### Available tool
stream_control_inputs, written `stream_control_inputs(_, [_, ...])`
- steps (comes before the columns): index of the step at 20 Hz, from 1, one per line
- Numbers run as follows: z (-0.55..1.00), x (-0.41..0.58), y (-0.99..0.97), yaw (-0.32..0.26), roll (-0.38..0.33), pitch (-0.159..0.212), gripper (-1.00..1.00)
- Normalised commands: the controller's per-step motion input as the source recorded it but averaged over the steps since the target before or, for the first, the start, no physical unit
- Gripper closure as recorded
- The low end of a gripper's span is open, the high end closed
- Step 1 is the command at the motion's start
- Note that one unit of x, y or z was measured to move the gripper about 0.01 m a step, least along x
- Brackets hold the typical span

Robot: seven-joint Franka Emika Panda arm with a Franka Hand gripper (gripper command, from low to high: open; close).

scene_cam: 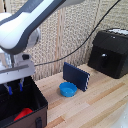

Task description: Please find the red cup among the items before you. Carefully move your gripper towards it and gently hold it. Locate the front section of the organizer in front of you. Transfer the red cup above the front section and let go, placing it within that section.

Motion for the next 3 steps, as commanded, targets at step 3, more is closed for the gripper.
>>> stream_control_inputs(3, [0.11,0.403,-0.4,0.109,-0.059,-0.331,-1.0])
